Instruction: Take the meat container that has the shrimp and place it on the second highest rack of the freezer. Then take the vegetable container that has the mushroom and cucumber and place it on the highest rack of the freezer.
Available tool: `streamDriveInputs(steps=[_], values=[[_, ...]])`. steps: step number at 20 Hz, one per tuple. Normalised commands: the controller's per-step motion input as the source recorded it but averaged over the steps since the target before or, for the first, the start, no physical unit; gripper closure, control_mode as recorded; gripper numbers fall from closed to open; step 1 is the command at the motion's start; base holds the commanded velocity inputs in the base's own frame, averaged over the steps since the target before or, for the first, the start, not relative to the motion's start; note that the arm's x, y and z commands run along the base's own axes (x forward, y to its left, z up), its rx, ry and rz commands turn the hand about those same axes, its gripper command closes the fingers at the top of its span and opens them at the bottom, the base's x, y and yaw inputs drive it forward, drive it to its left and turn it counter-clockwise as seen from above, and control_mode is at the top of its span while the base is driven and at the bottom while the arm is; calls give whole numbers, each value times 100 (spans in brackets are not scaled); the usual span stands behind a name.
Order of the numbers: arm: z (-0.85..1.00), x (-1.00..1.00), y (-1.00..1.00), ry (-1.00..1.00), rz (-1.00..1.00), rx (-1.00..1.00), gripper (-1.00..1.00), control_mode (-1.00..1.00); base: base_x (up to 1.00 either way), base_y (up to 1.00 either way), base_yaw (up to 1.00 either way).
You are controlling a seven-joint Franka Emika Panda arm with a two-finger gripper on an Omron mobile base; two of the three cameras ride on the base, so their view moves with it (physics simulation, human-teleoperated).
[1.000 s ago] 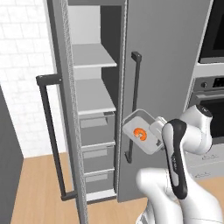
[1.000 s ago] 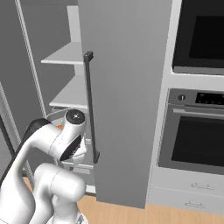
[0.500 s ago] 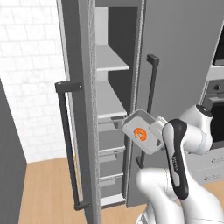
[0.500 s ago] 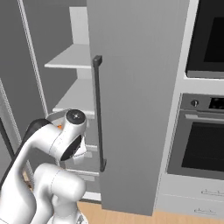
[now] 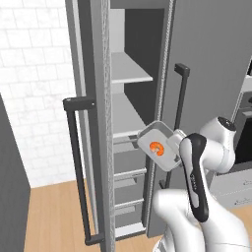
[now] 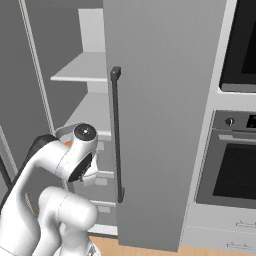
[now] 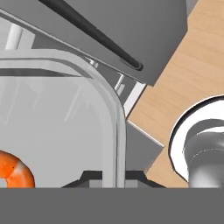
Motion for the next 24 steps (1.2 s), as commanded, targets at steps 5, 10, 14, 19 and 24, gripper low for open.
streamDriveInputs(steps=[5, 10, 14, 19, 24], values=[[0, 32, 12, 0, -11, 0, 100, -100, 0, 0, 0], [0, 3, 4, 0, -7, 0, 100, -100, 0, 0, 0], [0, 18, 31, 0, -21, 0, 100, -100, 0, 0, 0], [0, 31, 37, 1, -19, 0, 100, -100, 0, 0, 0], [0, 53, 10, 8, -1, 5, 100, -100, 0, 0, 0]])
